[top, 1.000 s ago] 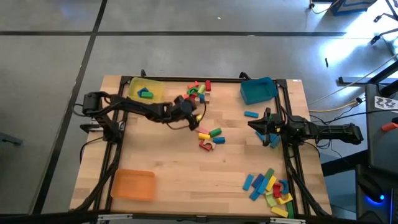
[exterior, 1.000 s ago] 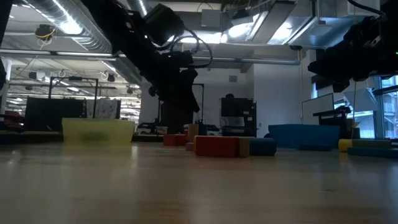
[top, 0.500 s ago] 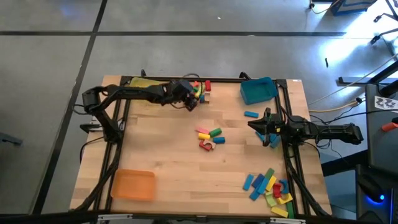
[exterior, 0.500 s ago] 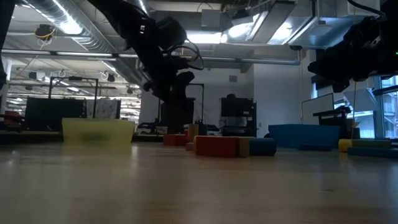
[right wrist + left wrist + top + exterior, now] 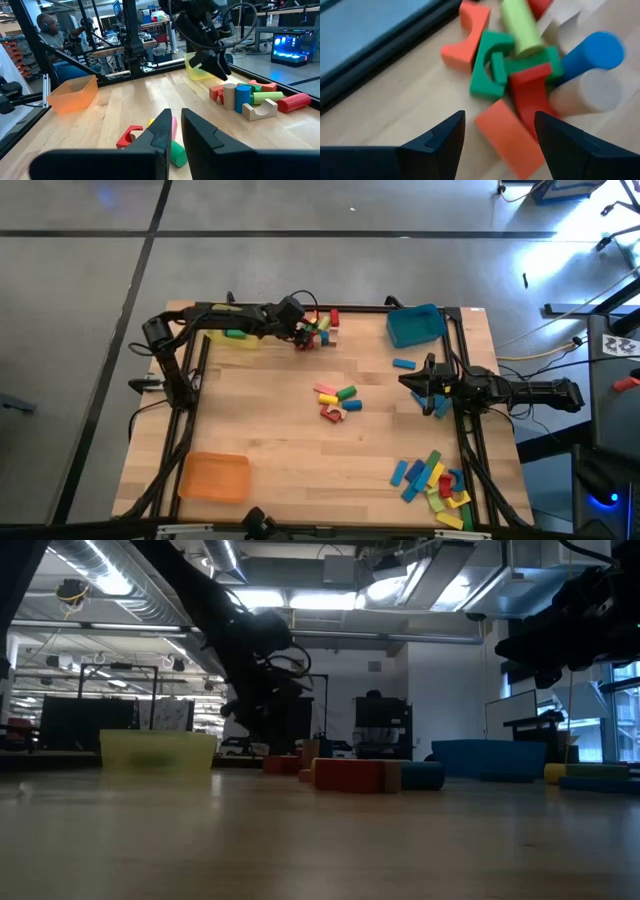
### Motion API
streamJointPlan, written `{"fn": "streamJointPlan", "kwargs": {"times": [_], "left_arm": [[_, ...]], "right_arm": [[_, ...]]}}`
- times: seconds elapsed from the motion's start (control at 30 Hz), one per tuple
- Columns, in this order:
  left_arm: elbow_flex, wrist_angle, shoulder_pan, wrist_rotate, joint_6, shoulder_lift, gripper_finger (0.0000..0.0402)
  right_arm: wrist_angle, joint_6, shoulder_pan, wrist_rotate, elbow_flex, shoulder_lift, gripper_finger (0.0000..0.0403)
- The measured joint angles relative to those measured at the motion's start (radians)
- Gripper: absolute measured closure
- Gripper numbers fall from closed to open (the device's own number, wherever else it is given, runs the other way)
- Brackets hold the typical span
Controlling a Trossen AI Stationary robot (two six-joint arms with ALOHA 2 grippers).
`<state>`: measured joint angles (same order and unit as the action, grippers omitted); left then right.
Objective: Sort blocks by size
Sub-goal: Put the orange arch block into the yellow bin
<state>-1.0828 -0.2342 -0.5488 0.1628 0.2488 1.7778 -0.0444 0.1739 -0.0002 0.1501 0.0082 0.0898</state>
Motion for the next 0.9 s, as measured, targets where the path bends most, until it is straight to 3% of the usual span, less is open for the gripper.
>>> {"fn": "streamJointPlan", "kwargs": {"times": [0.9], "left_arm": [[0.013,-0.016,0.012,0.006,0.081,0.114,0.0179]], "right_arm": [[-0.002,-0.018,0.0,-0.011,0.0,0.0,0.0357]]}}
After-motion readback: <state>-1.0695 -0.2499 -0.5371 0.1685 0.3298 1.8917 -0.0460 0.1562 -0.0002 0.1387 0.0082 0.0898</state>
